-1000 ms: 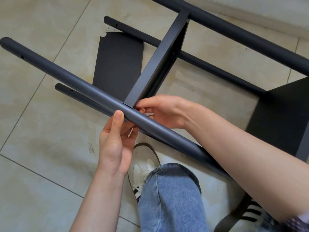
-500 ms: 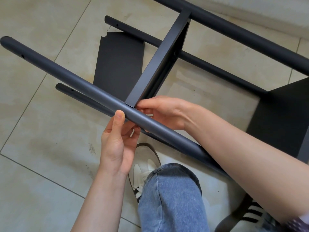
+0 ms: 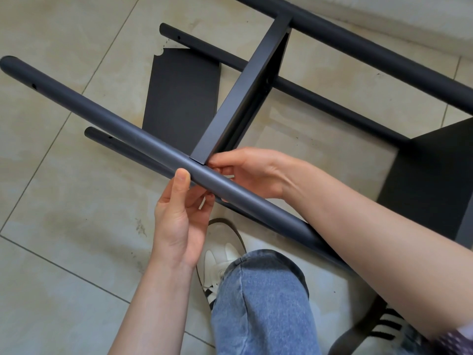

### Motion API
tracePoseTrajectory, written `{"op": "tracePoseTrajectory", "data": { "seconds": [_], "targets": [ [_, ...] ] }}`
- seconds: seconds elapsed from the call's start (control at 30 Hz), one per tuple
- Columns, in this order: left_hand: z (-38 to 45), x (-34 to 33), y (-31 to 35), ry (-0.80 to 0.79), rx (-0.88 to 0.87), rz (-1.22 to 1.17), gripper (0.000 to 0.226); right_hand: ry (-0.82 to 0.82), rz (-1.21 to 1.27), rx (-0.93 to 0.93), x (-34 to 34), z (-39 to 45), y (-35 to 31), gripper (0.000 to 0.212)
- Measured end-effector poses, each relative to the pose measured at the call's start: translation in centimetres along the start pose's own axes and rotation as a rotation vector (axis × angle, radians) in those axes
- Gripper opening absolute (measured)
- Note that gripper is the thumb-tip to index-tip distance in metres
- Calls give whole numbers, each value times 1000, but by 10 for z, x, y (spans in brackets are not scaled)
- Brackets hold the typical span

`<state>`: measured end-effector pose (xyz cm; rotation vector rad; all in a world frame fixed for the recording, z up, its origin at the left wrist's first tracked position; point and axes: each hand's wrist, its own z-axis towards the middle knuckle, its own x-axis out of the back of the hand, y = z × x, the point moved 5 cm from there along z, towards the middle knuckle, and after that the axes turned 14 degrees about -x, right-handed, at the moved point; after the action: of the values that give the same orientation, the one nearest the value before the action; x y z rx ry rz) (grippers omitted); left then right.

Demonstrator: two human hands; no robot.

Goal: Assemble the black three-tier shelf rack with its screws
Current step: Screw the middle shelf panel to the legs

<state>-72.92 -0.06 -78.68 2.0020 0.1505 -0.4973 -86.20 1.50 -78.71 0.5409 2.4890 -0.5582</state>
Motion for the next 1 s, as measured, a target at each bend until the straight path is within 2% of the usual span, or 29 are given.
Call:
{"op": "tracePoseTrajectory", "data": {
  "seconds": [0.1, 0.17, 0.33, 0.4, 0.5, 0.77, 0.87, 1.0],
  "targets": [
    [-1, 0, 1, 13, 7, -3, 81, 29, -51, 2, 1, 2, -2, 31],
    [0, 1, 1, 15, 6, 4, 79, 54, -96, 6, 3, 3, -3, 40],
    [-1, 1, 1, 0, 9, 13, 62, 35, -21, 46, 7, 2, -1, 12],
    [-1, 1, 1, -5, 7, 14, 63, 3, -18, 56, 6, 3, 0, 17],
    [-1, -1, 1, -19, 4, 11, 62, -14, -28, 48, 4, 2, -1, 12],
    [-1, 0, 1, 4, 9, 9, 66, 21, -84, -13, 2, 2, -6, 11],
    [0, 0, 1, 3, 4, 14, 66, 60, -105, 34, 4, 1, -8, 5],
    [0, 0, 1, 5, 9, 5, 70, 27, -126, 87, 6, -2, -9, 16]
  ]
}}
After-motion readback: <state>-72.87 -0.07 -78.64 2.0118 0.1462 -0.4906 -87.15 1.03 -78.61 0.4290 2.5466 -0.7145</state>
